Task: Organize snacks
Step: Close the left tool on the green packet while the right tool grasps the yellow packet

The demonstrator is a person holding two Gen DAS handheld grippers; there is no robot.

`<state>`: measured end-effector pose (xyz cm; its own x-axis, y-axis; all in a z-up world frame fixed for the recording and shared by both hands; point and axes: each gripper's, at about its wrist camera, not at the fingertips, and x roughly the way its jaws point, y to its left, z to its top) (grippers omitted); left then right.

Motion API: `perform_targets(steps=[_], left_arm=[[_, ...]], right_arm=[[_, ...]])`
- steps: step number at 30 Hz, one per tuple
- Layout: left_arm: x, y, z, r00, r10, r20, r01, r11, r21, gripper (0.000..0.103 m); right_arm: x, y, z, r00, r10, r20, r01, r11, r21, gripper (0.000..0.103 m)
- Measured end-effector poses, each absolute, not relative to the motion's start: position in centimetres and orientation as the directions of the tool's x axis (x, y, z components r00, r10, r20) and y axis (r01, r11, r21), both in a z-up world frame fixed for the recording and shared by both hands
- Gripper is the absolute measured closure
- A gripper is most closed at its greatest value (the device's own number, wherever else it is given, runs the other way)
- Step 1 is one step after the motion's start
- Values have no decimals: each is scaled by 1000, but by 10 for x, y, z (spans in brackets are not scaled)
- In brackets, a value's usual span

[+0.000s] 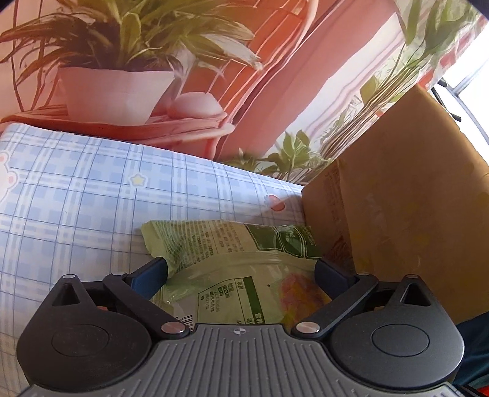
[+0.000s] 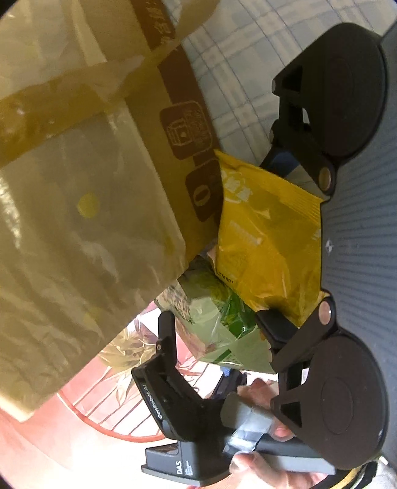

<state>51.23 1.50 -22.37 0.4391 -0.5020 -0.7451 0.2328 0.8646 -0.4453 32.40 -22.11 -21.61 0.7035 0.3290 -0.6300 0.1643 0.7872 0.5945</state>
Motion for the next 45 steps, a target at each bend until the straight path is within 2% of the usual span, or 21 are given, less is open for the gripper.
perform_targets(steps=[2,6,9,14,30,45], left_arm=[[511,15,-223,449,-496,-743,225,868,-443,1],[503,14,-217,475,-502,-722,258,864,-431,18],[495,15,-213,481,-510,-714,277,860,-428,23],[480,21,-210,464,-517,-720,295,856,-425,25],[418,19,-200,497,-427,-755,382,889,-252,31],[388,18,-193,546,-438,-714,389,887,-247,45]], right_arm=[[326,-220,-217,703,332,-629,158,789,594,11],[324,-223,-217,702,349,-621,144,785,603,18],[318,-227,-216,702,354,-618,152,773,616,19],[307,-230,-212,694,352,-628,146,786,601,21],[246,-273,-198,700,270,-661,195,818,541,21],[224,-294,-192,716,216,-663,248,810,532,23]])
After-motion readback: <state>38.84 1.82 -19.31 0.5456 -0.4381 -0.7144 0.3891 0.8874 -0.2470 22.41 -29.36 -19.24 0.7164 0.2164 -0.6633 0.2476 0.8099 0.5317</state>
